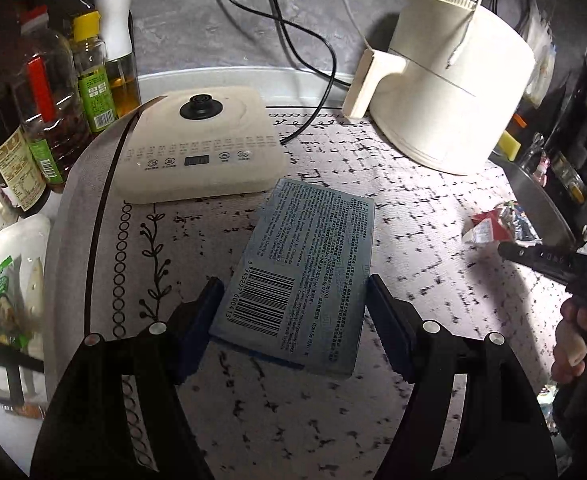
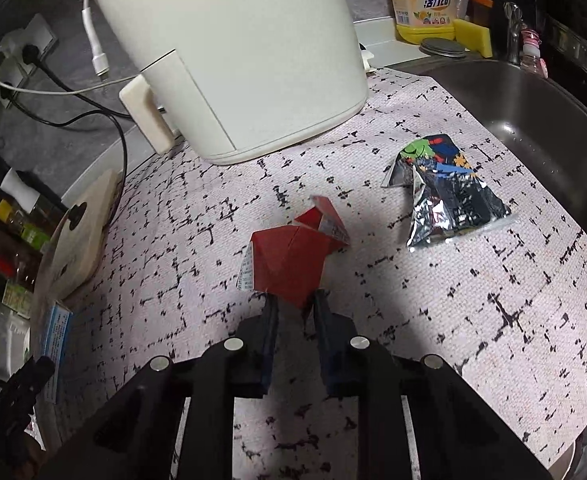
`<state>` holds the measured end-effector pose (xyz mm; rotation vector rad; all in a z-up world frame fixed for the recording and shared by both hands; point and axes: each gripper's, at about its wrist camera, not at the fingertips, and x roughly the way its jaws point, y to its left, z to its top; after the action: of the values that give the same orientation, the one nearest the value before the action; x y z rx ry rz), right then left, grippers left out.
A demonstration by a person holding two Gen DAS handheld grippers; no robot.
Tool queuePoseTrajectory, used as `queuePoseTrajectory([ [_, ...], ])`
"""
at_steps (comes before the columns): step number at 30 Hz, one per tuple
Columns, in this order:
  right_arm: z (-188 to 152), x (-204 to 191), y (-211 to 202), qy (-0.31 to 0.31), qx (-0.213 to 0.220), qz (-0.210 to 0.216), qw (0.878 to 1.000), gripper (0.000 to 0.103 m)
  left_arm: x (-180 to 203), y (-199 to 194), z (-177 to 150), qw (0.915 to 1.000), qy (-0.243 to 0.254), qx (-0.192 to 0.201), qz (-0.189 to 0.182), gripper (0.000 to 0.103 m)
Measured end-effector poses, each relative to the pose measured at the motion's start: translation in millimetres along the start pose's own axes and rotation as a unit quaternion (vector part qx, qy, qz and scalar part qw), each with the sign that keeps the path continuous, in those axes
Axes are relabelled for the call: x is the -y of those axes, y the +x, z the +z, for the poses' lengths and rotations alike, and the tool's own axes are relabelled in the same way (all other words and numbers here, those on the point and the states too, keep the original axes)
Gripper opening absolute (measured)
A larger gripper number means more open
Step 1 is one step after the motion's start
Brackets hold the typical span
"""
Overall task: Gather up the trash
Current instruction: 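Grasp the blue-white box with the left tool while the right tool grasps the red wrapper, then carry the box and red wrapper over the white bin and open both tools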
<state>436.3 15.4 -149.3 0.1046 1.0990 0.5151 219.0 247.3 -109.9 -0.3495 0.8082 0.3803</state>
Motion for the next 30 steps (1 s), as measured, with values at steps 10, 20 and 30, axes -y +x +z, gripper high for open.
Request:
queuePoseTrajectory([
  [10,-31.7,34.6,-37.1,0.000,0.001,0.007,1.000,0.018,37.4,-28.4,-25.1,0.9999,0.001,0.017,-0.004,0.072],
  [20,-55.3,64.7,-90.4,-0.001,0.023,0.029,0.999,0.018,79.3,-48.3,-58.0,0.9995,-0.003,0.016,-0.028,0.072],
  [30,-84.3,109.3,-141.7,0.021,0.043,0.034,0.998,0.018,147.3,-50.8,-60.7,0.9958,0.046,0.015,-0.078,0.072],
])
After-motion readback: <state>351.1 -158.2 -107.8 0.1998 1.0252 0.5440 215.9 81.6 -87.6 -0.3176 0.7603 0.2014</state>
